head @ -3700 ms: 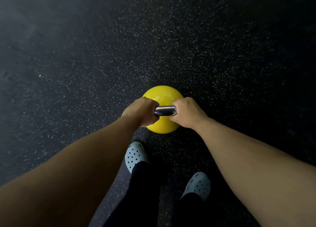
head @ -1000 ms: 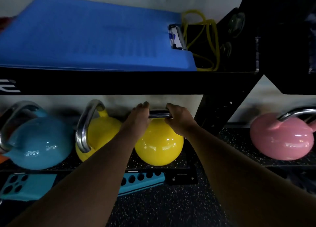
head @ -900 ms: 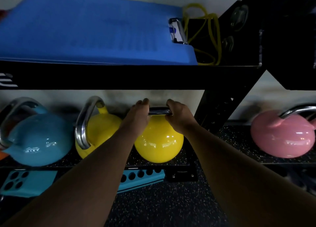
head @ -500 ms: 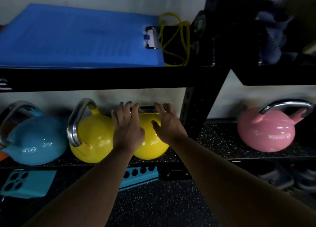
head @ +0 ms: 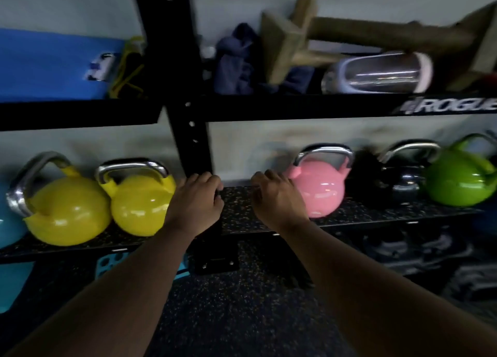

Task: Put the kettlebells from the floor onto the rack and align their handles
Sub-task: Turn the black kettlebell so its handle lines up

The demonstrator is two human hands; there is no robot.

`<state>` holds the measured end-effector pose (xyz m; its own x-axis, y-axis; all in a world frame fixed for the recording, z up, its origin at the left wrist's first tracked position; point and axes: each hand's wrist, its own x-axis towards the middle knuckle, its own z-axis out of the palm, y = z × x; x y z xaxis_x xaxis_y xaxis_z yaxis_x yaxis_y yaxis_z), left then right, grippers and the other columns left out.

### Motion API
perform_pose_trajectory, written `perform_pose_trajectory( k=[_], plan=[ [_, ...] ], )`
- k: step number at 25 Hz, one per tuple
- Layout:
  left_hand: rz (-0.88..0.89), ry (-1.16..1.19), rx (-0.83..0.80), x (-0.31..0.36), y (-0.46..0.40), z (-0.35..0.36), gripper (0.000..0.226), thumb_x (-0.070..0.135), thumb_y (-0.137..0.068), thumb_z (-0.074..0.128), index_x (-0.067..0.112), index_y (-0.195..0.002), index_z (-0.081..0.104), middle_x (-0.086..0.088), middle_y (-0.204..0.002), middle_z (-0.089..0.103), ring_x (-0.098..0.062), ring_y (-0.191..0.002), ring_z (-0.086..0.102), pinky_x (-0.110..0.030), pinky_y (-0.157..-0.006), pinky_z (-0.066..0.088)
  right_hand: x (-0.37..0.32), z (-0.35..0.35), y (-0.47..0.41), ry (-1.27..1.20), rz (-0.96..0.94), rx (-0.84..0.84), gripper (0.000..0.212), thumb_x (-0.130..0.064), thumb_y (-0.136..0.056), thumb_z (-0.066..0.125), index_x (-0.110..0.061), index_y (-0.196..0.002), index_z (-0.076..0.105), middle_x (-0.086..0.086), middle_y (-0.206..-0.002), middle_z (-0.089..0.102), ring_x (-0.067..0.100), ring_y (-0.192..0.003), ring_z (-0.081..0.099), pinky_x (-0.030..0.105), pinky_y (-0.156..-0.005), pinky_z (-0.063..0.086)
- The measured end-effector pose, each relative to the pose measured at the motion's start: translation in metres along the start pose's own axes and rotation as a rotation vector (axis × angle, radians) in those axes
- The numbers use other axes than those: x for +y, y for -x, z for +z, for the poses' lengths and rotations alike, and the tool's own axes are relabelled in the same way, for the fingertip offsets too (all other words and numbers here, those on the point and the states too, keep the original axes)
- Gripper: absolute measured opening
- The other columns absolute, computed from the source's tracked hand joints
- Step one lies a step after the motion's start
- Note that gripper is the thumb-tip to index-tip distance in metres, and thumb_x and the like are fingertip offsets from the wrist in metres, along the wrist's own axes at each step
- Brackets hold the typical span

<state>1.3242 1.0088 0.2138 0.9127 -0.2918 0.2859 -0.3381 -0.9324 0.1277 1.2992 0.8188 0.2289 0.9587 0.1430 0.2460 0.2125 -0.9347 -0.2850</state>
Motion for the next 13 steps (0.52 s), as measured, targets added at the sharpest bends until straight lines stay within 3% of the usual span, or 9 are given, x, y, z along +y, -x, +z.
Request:
perform_pose_trajectory(
  k=[3, 13],
  plan=[
    [0.088, 0.047, -0.009, 0.086, -0.018, 0.010, 0.007, 0.023, -0.079, 0.060, 0.026, -0.085, 0.063, 0.007, -0.093, 0.062, -0.021, -0.095, 0.055, -0.036, -0.086, 0.034, 0.090, -0.044, 0.036, 0.079, 0.085, 0.020, 0.027, -0.027, -0.088, 0.051, -0.016, -0.110, 0.063, 0.010, -0.108, 0.065, 0.037, -0.101, 0.057, 0.043, -0.082, 0.045],
    [0.144, 0.056, -0.048, 0.319, -0.106, 0.061, 0.029, 0.020, -0.081, 0.059, 0.017, -0.110, 0.060, -0.003, -0.115, 0.059, -0.027, -0.110, 0.052, -0.040, -0.094, 0.038, 0.324, -0.136, 0.090, 0.280, 0.302, 0.061, 0.022, -0.027, -0.084, 0.052, -0.020, -0.102, 0.063, 0.007, -0.106, 0.066, 0.036, -0.100, 0.058, 0.044, -0.080, 0.046]
  ],
)
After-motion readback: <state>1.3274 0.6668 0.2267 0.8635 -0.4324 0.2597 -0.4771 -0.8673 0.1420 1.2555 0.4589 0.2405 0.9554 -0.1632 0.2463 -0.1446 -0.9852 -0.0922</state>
